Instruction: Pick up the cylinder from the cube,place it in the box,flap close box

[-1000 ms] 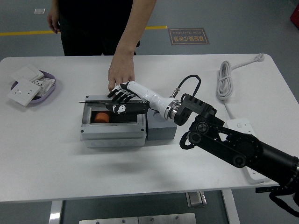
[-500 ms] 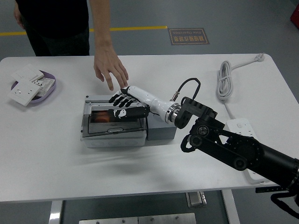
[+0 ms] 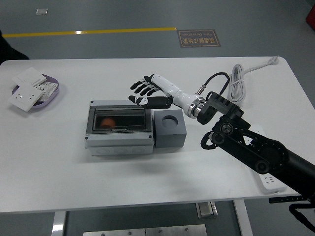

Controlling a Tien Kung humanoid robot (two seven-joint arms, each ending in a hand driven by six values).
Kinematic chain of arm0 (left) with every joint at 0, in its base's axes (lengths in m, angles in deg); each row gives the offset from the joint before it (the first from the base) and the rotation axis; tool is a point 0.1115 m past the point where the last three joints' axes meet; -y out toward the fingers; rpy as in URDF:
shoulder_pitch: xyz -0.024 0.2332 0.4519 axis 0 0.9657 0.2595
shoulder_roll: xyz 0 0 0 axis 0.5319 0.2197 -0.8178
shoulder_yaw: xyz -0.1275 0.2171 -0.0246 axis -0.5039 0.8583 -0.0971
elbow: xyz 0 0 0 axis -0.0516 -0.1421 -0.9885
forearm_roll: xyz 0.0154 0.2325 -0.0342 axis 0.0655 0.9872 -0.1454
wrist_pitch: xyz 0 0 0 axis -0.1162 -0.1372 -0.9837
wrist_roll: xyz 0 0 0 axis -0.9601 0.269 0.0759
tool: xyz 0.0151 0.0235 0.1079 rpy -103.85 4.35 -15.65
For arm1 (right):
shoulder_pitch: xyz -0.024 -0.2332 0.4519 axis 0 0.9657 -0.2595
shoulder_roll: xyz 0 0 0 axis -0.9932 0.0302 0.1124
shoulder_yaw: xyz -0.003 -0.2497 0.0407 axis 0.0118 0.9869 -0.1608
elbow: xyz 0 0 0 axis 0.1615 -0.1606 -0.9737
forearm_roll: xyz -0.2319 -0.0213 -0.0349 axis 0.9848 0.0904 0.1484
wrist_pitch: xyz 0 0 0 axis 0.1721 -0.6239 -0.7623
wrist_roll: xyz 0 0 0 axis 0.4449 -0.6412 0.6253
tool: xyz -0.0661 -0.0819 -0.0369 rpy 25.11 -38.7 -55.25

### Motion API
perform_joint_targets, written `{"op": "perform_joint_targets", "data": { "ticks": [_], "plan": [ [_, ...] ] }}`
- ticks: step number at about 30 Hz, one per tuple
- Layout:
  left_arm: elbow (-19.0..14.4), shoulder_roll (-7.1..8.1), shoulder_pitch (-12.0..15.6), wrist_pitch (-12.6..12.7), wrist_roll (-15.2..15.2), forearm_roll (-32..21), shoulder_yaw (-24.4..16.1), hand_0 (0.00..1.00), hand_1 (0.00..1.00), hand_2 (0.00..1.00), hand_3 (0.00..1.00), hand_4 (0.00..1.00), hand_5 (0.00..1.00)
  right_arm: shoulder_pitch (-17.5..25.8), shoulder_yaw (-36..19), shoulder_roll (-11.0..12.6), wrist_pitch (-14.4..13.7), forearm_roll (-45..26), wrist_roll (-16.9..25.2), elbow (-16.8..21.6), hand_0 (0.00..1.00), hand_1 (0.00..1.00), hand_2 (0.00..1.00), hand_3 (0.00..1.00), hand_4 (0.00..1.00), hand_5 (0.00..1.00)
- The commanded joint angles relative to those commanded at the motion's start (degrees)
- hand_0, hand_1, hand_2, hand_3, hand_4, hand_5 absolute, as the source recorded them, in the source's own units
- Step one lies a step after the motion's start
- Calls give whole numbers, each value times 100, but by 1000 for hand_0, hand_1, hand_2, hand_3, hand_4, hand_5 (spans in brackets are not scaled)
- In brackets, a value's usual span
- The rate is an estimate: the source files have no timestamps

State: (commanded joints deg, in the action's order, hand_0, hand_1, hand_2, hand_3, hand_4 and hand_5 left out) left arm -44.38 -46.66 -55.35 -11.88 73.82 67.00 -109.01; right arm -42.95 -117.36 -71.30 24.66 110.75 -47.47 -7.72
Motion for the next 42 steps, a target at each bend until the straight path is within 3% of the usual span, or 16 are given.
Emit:
{"op": "perform_joint_targets", "data": {
  "ticks": [8,15,25,42],
  "plan": [
    [0,-14,42,15,-14,-75,7,599,580,590,582,640,202,751,-916,162,-10,-56,605,57,655,650,671,680,713,469],
    [0,-32,42,21,-11,-147,37,599,579,590,582,640,201,1522,-1745,268,193,-142,1269,125,677,647,663,677,712,456],
    [0,-68,39,33,15,-238,75,600,579,590,582,639,201,2594,-2640,169,281,-610,1798,-6,748,667,653,662,727,433],
    [0,-61,82,33,19,-262,91,599,580,590,582,640,201,2738,-2900,121,133,-773,2137,-12,764,661,646,661,732,422]
  ]
}}
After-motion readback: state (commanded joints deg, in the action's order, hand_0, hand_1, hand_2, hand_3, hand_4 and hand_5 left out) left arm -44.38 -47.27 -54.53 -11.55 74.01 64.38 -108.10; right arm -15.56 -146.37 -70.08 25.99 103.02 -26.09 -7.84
